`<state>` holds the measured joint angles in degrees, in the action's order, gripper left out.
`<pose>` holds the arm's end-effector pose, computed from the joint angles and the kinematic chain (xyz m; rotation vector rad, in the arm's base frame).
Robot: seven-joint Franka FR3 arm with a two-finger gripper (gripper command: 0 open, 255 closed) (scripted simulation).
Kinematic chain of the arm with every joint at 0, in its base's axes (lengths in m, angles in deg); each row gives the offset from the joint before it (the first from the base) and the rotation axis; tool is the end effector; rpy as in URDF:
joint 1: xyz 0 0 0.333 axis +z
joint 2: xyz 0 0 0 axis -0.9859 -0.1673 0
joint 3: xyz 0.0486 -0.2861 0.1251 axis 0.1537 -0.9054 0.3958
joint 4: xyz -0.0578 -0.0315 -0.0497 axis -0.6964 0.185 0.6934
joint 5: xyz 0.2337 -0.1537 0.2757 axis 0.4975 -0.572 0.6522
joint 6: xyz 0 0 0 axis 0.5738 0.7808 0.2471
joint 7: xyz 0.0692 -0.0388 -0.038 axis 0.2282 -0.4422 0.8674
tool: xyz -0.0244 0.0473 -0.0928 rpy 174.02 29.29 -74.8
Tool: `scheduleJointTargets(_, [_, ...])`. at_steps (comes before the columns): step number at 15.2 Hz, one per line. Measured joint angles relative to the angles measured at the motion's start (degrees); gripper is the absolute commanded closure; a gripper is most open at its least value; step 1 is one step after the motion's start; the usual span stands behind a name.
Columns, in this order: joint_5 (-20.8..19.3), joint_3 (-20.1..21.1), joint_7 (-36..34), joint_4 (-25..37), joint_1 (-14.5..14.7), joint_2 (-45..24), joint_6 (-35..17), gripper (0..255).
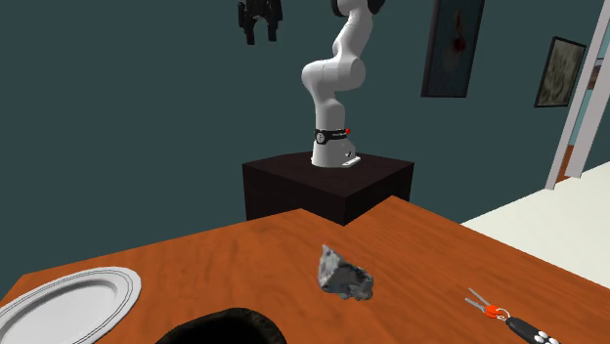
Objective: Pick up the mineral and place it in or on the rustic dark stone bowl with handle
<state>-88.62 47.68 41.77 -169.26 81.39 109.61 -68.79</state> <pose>0.3135 -0.0097 0.5566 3.0960 0.0455 -0.1307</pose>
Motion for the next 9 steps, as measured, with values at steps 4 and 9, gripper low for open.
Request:
scheduleJointTargets(4, [0.71, 1.06, 0.16, -2.63, 1.34, -0.73, -4.16, 0])
scheduleJointTargets(9, [2.21, 3.59, 0.65, -7.35, 4.53, -4.06, -14.42, 0])
